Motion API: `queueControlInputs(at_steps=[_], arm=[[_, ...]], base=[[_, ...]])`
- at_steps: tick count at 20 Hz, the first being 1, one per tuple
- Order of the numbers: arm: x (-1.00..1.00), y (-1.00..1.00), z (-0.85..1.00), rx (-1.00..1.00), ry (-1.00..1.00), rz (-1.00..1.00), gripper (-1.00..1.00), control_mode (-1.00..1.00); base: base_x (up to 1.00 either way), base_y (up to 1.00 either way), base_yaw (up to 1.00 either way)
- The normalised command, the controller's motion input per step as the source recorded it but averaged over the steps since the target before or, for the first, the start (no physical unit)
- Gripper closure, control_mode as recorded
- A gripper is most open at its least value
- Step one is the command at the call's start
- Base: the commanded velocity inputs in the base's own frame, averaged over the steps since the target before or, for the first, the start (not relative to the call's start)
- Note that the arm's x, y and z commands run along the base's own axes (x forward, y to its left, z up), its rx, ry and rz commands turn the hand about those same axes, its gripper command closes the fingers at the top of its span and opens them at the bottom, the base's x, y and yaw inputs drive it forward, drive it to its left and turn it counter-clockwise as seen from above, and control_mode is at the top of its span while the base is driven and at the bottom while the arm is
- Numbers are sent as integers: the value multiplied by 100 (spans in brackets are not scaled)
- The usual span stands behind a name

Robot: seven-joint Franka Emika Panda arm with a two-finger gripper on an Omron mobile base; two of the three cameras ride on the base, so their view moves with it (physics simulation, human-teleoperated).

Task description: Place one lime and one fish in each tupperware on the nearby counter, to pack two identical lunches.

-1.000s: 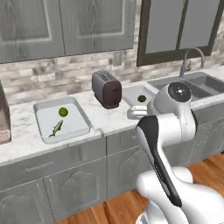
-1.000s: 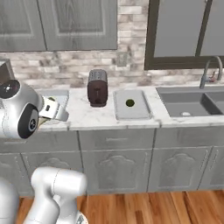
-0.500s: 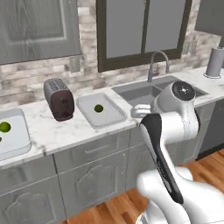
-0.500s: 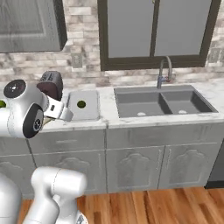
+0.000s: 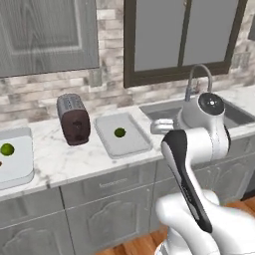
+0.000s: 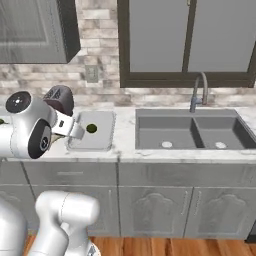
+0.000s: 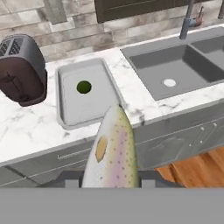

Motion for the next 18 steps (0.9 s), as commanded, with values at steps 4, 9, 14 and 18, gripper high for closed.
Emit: queueControlInputs(at_steps=[4, 9, 14, 18], arm=[[0, 0, 0, 0, 0, 0, 100, 100], [20, 0, -10, 0, 5, 4, 100, -100], [100, -1, -62, 2, 38, 13, 100, -100], [75, 0, -99, -1, 42, 5, 100, -100]], base=[[91, -2, 26], [76, -9, 17], [0, 0, 0], [0, 0, 0]])
